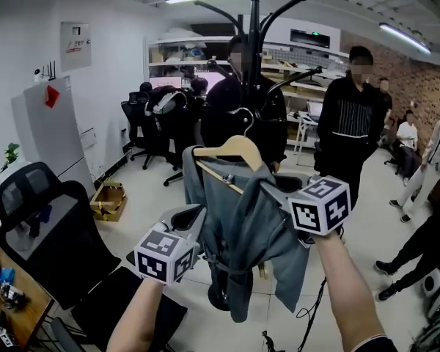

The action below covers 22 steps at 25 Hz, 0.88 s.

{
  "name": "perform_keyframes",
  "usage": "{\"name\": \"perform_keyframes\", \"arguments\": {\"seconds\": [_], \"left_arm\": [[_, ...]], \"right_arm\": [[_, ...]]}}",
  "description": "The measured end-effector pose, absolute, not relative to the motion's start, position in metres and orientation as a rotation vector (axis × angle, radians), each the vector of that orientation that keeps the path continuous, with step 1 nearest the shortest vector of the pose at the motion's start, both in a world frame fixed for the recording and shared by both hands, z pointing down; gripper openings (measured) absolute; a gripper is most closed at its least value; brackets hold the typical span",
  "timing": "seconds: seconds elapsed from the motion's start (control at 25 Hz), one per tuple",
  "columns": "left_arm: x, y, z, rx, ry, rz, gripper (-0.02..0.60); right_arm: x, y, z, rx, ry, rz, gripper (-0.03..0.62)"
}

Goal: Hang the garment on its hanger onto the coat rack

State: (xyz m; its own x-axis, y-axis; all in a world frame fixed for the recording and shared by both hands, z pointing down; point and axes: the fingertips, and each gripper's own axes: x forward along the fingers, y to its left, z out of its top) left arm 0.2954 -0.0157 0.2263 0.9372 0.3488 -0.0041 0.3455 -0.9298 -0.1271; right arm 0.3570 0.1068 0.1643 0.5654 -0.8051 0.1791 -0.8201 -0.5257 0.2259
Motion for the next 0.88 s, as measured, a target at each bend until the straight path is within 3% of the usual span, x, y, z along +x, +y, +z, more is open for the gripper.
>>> {"name": "perform_keyframes", "arguments": {"seconds": [0.48,0.88], "left_arm": [[0.318,-0.059,0.228,-2.997,-0.709,0.050,0.002],[0.330,-0.070,0.248,-3.033,-0.721,0.017,0.002]], "right_arm": [[0.455,0.062,0.162,2.682,-1.198,0.274,0.084],[0.492,0.058,0.193,2.695,-1.146,0.414,0.084]]}}
